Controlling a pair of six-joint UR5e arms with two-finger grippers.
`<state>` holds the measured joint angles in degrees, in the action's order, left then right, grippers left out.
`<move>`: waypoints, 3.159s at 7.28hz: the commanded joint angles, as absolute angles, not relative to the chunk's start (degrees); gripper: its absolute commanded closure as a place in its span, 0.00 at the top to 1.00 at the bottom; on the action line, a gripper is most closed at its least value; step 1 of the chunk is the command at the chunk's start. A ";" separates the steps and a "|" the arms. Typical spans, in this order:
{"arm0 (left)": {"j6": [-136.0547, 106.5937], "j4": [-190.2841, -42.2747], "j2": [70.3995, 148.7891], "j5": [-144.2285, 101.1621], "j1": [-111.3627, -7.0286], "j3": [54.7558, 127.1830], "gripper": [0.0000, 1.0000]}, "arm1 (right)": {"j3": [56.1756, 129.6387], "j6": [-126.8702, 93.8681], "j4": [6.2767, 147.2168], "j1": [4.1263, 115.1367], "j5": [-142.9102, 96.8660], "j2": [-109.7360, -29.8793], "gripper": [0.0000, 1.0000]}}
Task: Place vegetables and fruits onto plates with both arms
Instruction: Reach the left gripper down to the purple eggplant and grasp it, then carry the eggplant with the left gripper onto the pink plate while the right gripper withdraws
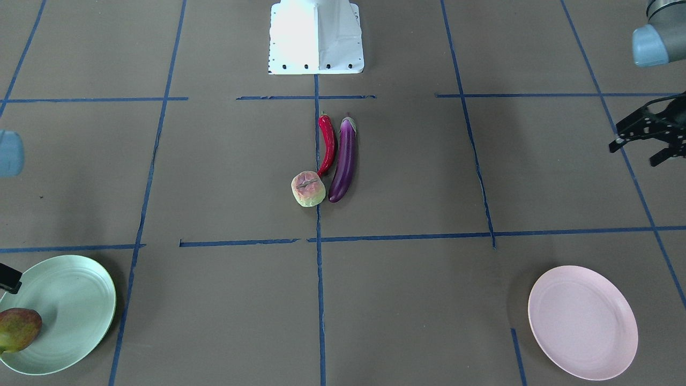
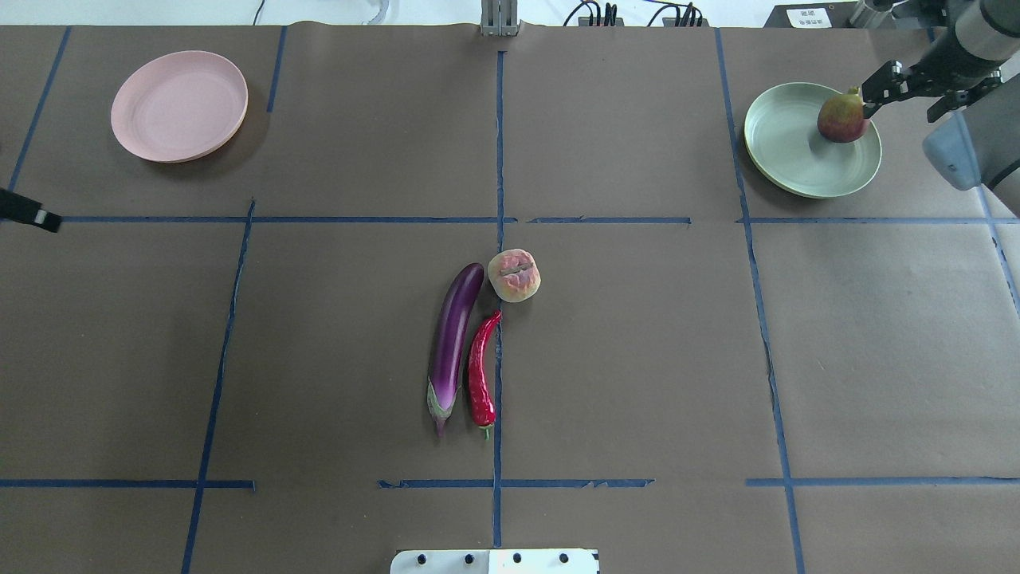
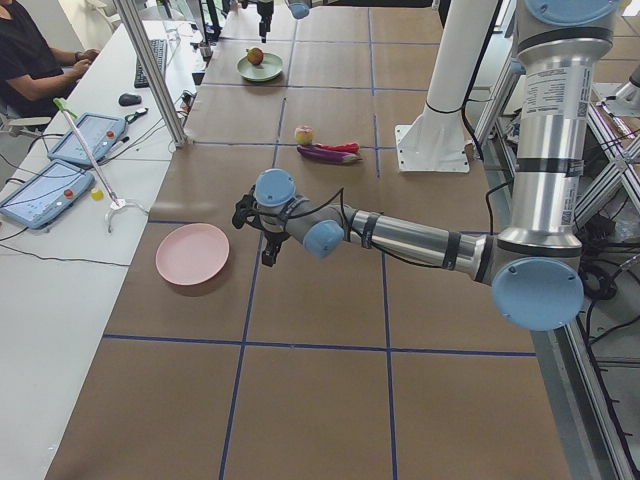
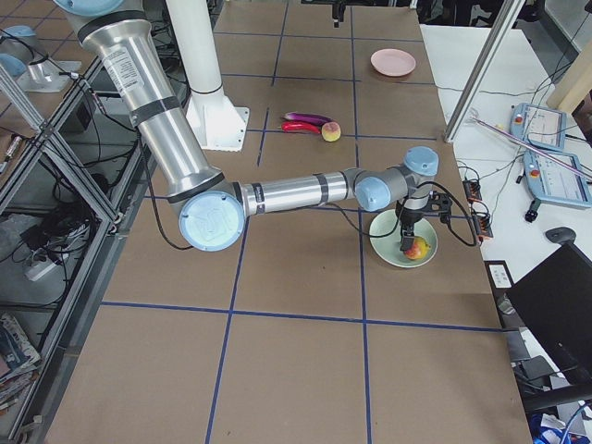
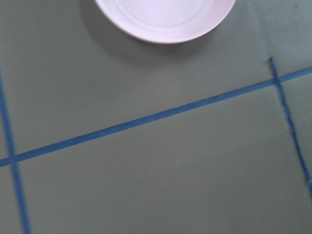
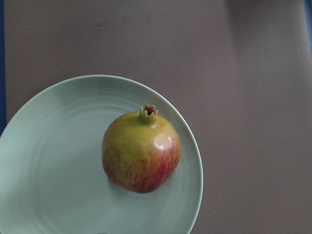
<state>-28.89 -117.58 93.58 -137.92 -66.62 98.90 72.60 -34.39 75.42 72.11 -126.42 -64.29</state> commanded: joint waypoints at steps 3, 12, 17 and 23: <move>-54.64 -115.87 117.29 -125.97 -40.56 96.68 1.00 | 74.52 -31.46 75.41 74.71 -130.43 -66.62 1.00; -57.12 -98.79 132.51 -103.45 -23.73 87.48 1.00 | 77.17 -31.46 75.32 74.62 -132.98 -69.35 1.00; -56.69 -98.79 131.32 -103.53 -26.36 87.54 0.91 | 77.08 -31.55 75.41 74.62 -132.98 -69.43 1.00; -56.86 -99.23 131.22 -103.36 -28.02 88.85 0.00 | 77.08 -31.64 75.41 74.53 -132.98 -69.43 1.00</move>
